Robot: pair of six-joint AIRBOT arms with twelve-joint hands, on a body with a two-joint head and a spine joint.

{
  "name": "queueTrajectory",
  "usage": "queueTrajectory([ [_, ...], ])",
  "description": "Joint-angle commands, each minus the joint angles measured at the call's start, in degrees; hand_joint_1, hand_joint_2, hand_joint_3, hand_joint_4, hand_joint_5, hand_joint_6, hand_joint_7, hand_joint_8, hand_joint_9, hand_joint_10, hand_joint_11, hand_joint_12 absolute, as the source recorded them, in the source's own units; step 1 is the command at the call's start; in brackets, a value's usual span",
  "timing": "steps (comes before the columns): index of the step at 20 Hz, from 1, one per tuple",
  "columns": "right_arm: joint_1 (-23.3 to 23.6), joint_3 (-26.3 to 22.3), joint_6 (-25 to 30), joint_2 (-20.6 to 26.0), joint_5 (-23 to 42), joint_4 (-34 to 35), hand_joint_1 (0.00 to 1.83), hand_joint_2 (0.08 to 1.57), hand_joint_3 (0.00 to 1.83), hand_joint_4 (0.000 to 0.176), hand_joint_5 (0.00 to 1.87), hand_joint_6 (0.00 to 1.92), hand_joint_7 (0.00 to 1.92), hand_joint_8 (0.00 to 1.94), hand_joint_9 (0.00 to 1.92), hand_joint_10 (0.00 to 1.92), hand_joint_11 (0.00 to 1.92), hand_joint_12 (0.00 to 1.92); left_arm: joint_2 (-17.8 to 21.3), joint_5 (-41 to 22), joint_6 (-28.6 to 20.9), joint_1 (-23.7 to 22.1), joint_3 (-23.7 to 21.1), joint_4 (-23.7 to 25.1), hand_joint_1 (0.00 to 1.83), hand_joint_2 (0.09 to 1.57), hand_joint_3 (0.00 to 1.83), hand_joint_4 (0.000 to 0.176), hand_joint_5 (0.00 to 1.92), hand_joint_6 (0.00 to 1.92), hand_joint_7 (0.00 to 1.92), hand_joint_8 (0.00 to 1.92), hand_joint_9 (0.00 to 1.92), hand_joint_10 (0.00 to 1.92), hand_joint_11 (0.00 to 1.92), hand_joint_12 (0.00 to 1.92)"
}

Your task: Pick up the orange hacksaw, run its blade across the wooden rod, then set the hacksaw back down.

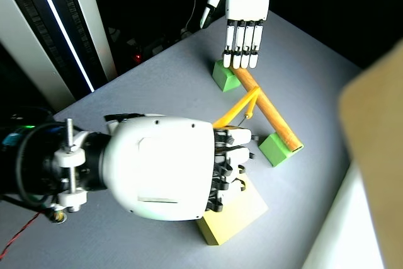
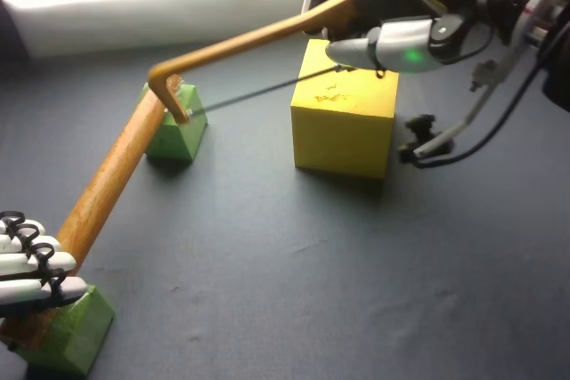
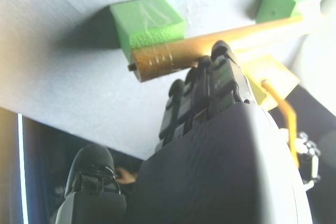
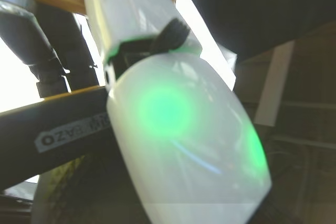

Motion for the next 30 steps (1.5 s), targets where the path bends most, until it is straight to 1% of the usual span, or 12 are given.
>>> queueTrajectory([
  [1, 1.2, -0.3, -1.4, -0.1, 8.7, 2.1, 1.23, 1.16, 0.00, 0.000, 0.85, 1.03, 0.98, 1.18, 1.03, 0.84, 0.82, 1.23, 0.0, -1.2, 0.0, -0.5, 0.4, -1.0, 0.00, 1.19, 0.00, 0.000, 0.00, 0.00, 0.00, 0.00, 0.00, 0.00, 0.00, 0.00],
  [2, 1.2, -0.3, -2.3, -0.5, 8.8, 2.9, 1.23, 1.16, 0.00, 0.000, 0.85, 1.03, 0.98, 1.18, 1.03, 0.84, 0.82, 1.23, 0.0, -1.2, 0.0, -0.5, 0.4, -1.0, 0.00, 1.19, 0.00, 0.000, 0.00, 0.00, 0.00, 0.00, 0.00, 0.00, 0.00, 0.00],
  [3, 1.2, -0.2, -3.8, -1.1, 9.1, 4.1, 1.35, 1.12, 0.00, 0.000, 0.87, 0.94, 0.99, 1.05, 1.01, 1.14, 0.84, 1.21, 0.0, -1.2, 0.0, -0.5, 0.3, -1.0, 0.00, 1.19, 0.00, 0.000, 0.00, 0.00, 0.00, 0.00, 0.00, 0.00, 0.01, 0.00],
  [5, 1.3, -0.1, -6.8, -2.4, 9.9, 6.5, 1.37, 1.11, 0.00, 0.000, 0.88, 0.92, 0.99, 1.03, 1.00, 1.19, 0.84, 1.20, 0.0, -1.2, 0.0, -0.5, 0.4, -1.0, 0.00, 1.19, 0.00, 0.000, 0.00, 0.00, 0.00, 0.00, 0.00, 0.00, 0.00, 0.00],
  [7, 1.7, -0.1, -9.6, -3.7, 9.8, 7.9, 1.24, 1.15, 0.00, 0.000, 0.85, 1.02, 1.00, 1.15, 1.03, 0.86, 0.84, 1.21, -0.1, -1.2, 0.0, -0.7, 0.4, -1.0, 0.00, 1.19, 0.00, 0.000, 0.00, 0.00, 0.00, 0.00, 0.00, 0.00, 0.00, 0.00],
  [20, 0.8, 0.0, -18.6, -12.1, 15.9, 20.3, 1.24, 1.15, 0.00, 0.000, 0.85, 1.04, 1.01, 1.12, 1.08, 0.78, 0.87, 1.20, -0.3, -0.9, 0.0, -0.8, 0.8, -1.1, 0.00, 1.18, 0.00, 0.000, 0.00, 0.00, 0.00, 0.00, 0.00, 0.00, 0.00, 0.00],
  [21, 0.8, -0.1, -18.8, -12.4, 15.4, 20.7, 1.35, 1.11, 0.00, 0.000, 0.88, 0.91, 1.00, 1.03, 1.03, 1.12, 0.87, 1.20, -0.3, -0.9, 0.0, -0.8, 0.8, -1.1, 0.00, 1.18, 0.00, 0.000, 0.00, 0.00, 0.00, 0.00, 0.00, 0.00, 0.00, 0.00],
  [22, 0.8, -0.1, -18.9, -12.6, 14.8, 20.9, 1.26, 1.14, 0.01, 0.000, 0.86, 1.00, 1.00, 1.12, 1.00, 0.98, 0.85, 1.19, -0.3, -0.9, 0.0, -0.8, 0.8, -1.1, 0.00, 1.19, 0.00, 0.000, 0.00, 0.00, 0.00, 0.00, 0.00, 0.00, 0.00, 0.00],
  [24, 0.7, -0.5, -19.9, -12.7, 14.3, 21.6, 1.37, 1.12, 0.00, 0.000, 0.83, 0.96, 0.97, 1.05, 1.00, 1.22, 0.86, 1.20, -0.4, -0.9, 0.0, -0.9, 0.8, -1.1, 0.00, 1.20, 0.00, 0.000, 0.00, 0.00, 0.00, 0.00, 0.00, 0.00, 0.02, 0.01],
  [26, 0.5, -1.6, -22.0, -12.7, 14.6, 25.1, 1.23, 1.17, 0.00, 0.000, 0.78, 1.13, 0.97, 1.17, 1.00, 0.90, 0.81, 1.24, -0.4, -0.8, 0.0, -0.9, 0.8, -1.1, 0.00, 1.20, 0.00, 0.000, 0.00, 0.00, 0.00, 0.00, 0.00, 0.00, 0.01, 0.00],
  [27, 0.4, -2.1, -23.1, -12.7, 15.1, 26.6, 1.35, 1.14, 0.00, 0.000, 0.80, 1.04, 0.96, 1.08, 0.98, 1.19, 0.80, 1.27, -0.4, -0.7, 0.0, -0.9, 0.8, -1.1, 0.00, 1.19, 0.00, 0.000, 0.00, 0.00, 0.00, 0.00, 0.00, 0.00, 0.02, 0.01],
  [30, -0.2, -4.2, -25.2, -12.5, 15.7, 29.9, 1.36, 1.16, 0.00, 0.000, 0.77, 1.11, 0.90, 1.14, 0.90, 1.31, 0.80, 1.27, -0.5, -0.6, 0.0, -1.0, 0.8, -1.1, 0.00, 1.19, 0.00, 0.000, 0.00, 0.00, 0.00, 0.00, 0.00, 0.00, 0.02, 0.01],
])
